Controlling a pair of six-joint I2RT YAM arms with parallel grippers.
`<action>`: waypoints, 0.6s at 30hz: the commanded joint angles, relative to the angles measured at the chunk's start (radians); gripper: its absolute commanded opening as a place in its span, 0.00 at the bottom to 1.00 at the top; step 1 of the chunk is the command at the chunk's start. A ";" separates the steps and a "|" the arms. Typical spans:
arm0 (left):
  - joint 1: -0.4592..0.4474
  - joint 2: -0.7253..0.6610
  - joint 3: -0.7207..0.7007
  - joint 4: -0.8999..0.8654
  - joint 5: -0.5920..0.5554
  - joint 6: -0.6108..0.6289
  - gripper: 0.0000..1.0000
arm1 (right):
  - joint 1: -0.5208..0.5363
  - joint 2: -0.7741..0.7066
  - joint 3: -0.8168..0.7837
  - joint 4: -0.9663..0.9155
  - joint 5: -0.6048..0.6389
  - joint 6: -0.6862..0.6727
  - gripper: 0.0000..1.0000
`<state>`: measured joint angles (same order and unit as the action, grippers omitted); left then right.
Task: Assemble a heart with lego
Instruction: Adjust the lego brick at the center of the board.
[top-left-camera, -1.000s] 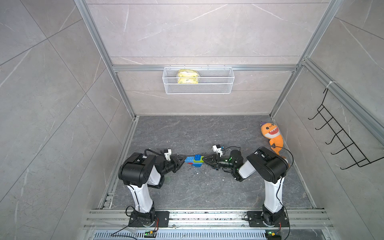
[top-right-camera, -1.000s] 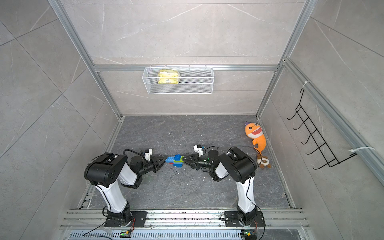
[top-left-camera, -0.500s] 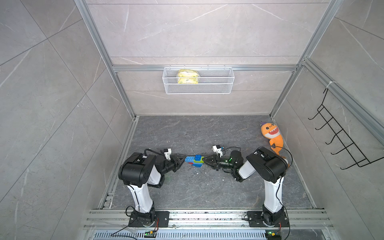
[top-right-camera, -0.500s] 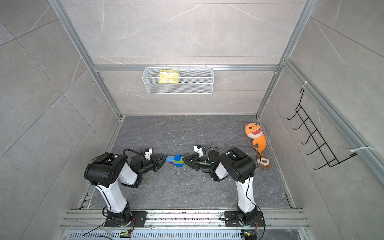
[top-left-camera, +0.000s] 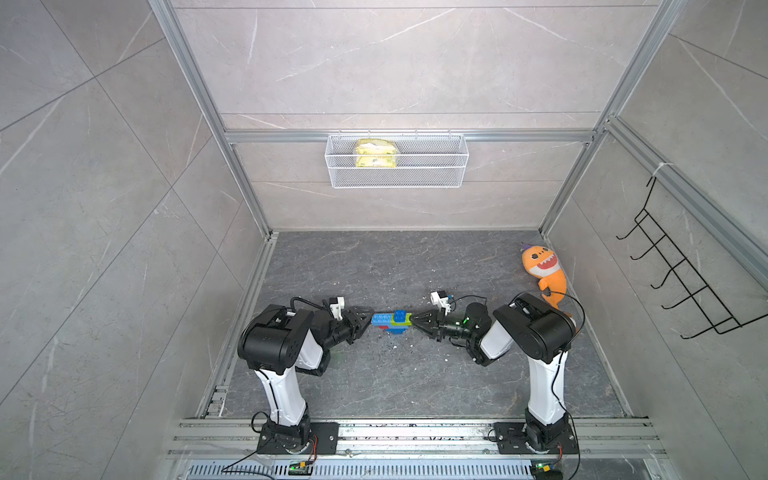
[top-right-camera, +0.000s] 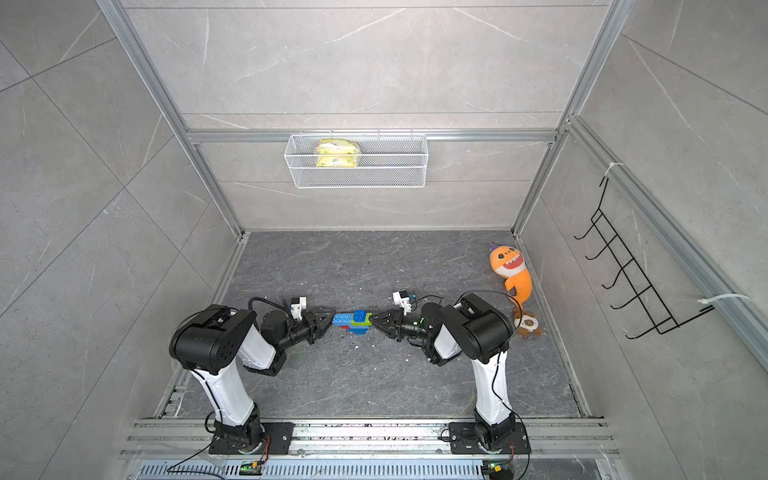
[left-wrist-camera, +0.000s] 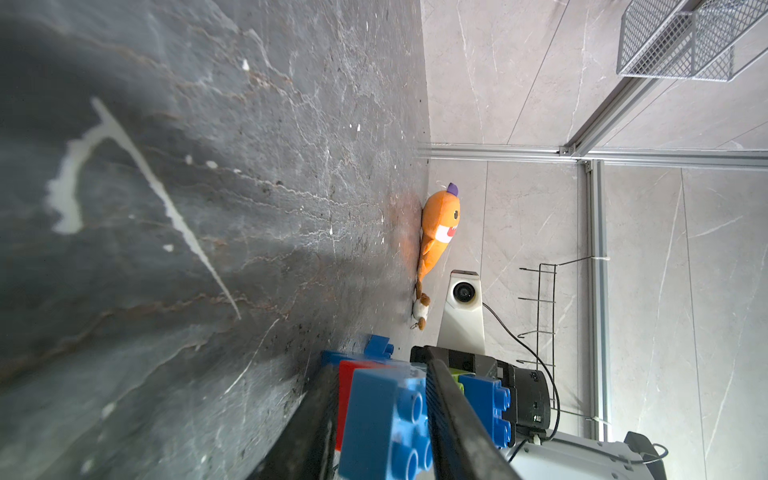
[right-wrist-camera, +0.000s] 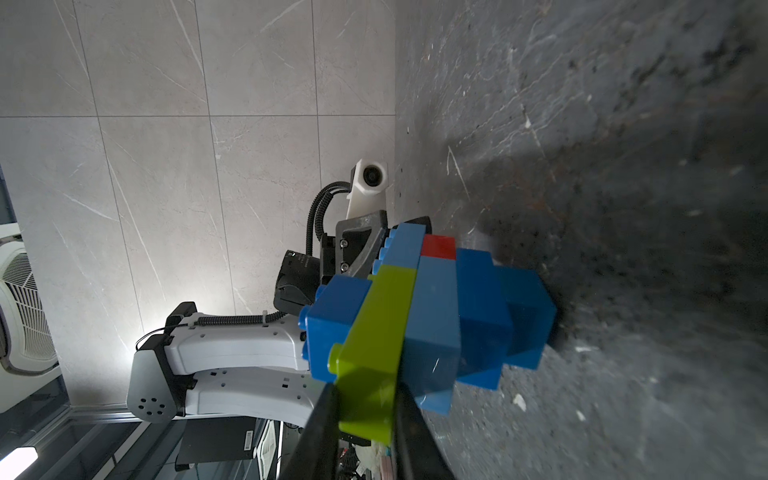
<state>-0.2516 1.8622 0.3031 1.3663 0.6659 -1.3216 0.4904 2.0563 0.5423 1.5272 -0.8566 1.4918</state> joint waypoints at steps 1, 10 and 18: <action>-0.014 0.017 0.025 0.049 0.026 -0.004 0.38 | 0.000 0.044 -0.021 -0.091 0.034 -0.021 0.23; -0.029 -0.014 0.005 0.049 0.018 -0.007 0.34 | -0.002 0.054 -0.024 -0.091 0.036 -0.022 0.24; -0.029 -0.006 0.021 0.049 0.016 -0.014 0.24 | -0.001 0.051 -0.020 -0.091 0.034 -0.014 0.24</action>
<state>-0.2752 1.8717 0.3122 1.3708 0.6647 -1.3323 0.4847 2.0666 0.5419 1.5429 -0.8398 1.4925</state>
